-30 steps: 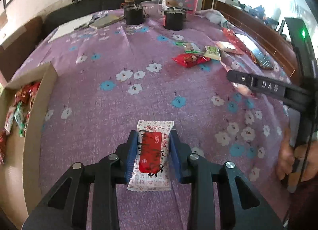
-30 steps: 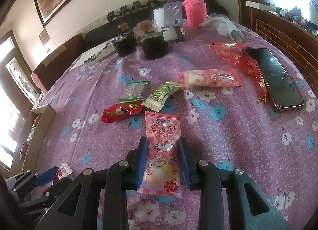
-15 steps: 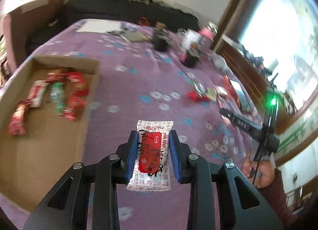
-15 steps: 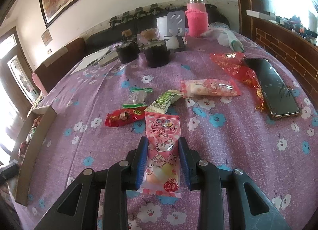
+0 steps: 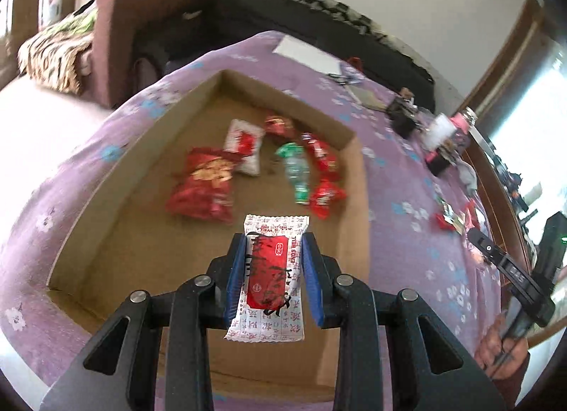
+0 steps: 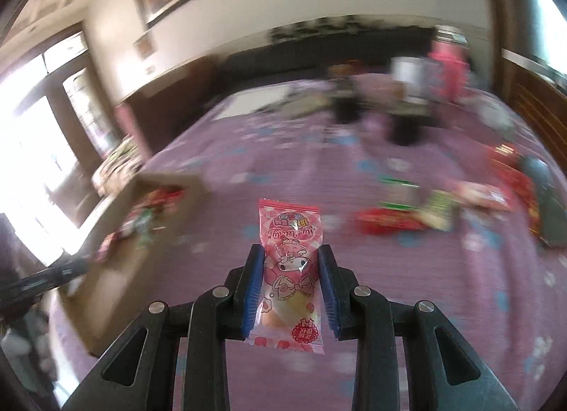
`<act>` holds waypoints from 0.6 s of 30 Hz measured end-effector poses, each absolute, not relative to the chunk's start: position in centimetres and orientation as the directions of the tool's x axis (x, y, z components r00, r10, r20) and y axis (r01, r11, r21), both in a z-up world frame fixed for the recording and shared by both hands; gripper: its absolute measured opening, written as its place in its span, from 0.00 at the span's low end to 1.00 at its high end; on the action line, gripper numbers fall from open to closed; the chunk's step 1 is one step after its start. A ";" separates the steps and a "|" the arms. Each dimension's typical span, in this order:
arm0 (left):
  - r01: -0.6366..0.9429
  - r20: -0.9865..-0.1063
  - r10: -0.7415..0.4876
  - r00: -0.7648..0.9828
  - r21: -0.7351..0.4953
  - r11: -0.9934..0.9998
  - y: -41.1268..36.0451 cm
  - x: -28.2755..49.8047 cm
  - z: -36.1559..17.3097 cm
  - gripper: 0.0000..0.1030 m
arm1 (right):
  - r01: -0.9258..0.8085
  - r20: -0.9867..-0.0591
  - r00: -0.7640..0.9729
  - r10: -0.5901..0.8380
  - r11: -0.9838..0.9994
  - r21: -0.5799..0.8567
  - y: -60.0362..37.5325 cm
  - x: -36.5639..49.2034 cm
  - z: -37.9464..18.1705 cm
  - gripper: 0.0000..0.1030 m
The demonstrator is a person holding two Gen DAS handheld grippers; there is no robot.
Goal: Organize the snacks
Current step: 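Carry both snacks over the cardboard box and open both tools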
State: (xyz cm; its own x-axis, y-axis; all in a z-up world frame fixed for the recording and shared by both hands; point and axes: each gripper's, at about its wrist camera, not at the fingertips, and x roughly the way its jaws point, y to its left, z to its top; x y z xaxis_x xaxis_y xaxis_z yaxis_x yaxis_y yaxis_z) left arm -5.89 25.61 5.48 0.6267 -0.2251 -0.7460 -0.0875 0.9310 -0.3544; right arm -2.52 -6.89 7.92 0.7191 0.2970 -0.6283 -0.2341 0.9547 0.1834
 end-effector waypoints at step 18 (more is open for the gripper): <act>-0.158 -0.756 -0.275 0.594 -0.445 0.882 29.7 -3.8 3.0 0.31 | -0.501 -0.760 0.496 0.421 0.853 0.146 13.8 2.3 4.0 0.30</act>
State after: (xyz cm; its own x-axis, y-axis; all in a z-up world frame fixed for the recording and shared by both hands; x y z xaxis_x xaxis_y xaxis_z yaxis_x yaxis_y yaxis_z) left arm -3.80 29.74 3.05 0.5944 -0.2745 -0.7559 -0.1585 0.8815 -0.4448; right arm 2.35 13.84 4.01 0.4956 0.4212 -0.7596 -0.5008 0.8531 0.1463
